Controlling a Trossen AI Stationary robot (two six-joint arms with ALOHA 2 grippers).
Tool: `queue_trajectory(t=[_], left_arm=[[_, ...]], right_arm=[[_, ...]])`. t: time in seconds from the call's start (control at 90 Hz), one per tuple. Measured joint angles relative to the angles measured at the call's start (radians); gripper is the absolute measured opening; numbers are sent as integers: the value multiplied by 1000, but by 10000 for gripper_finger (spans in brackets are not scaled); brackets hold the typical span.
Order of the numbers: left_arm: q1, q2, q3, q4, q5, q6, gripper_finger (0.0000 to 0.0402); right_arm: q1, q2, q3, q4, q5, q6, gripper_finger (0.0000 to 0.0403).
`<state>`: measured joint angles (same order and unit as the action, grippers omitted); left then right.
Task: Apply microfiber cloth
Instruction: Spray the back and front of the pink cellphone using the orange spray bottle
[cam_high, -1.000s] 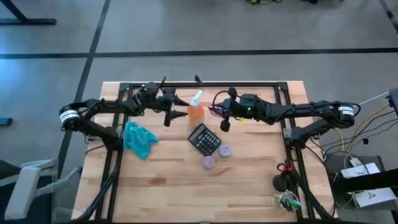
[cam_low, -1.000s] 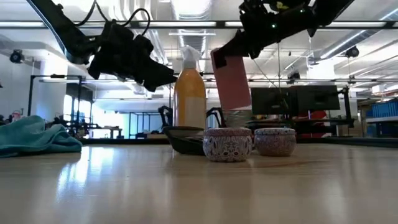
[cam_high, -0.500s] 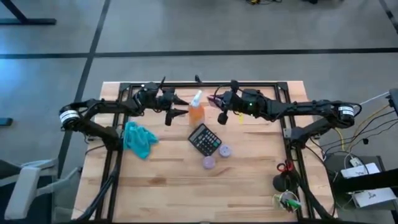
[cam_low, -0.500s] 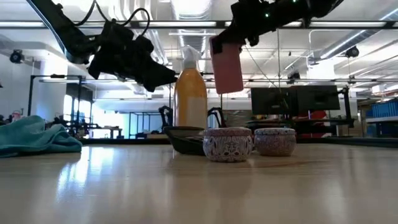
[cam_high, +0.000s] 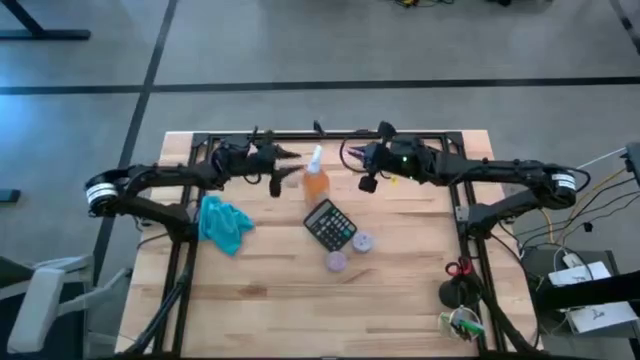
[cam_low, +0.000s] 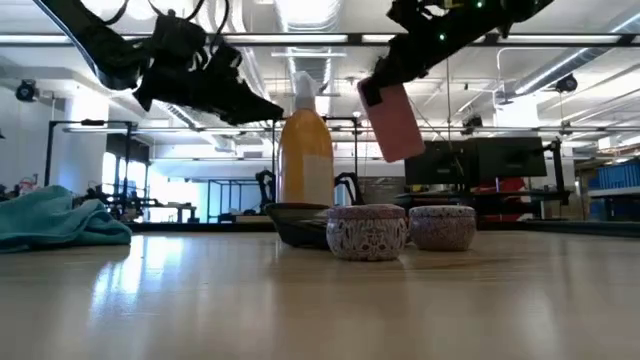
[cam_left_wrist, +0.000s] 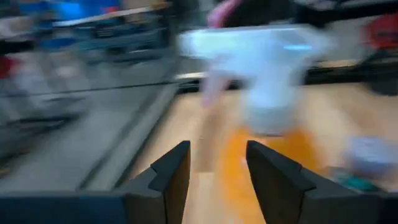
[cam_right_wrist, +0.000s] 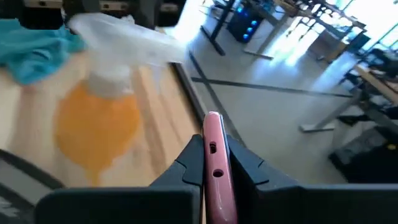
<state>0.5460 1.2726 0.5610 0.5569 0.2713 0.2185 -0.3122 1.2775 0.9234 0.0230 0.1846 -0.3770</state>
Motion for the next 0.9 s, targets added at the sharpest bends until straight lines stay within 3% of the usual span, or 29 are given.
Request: queue_trajectory(t=[0.267, 0.522, 0.711, 0.9], left_arm=[[-3, 11, 0, 13, 0, -14, 154], [4, 14, 27, -1, 16, 21, 167], [27, 31, 180, -195, 240, 2, 204], [32, 69, 308, -481, 270, 102, 265]], right_arm=[[-18, 1, -5, -27, -50, 4, 14], [-42, 0, -13, -31, -136, 189, 14], [-70, -1, -14, -29, -148, 245, 14], [-124, -9, -14, -53, -314, 291, 14]])
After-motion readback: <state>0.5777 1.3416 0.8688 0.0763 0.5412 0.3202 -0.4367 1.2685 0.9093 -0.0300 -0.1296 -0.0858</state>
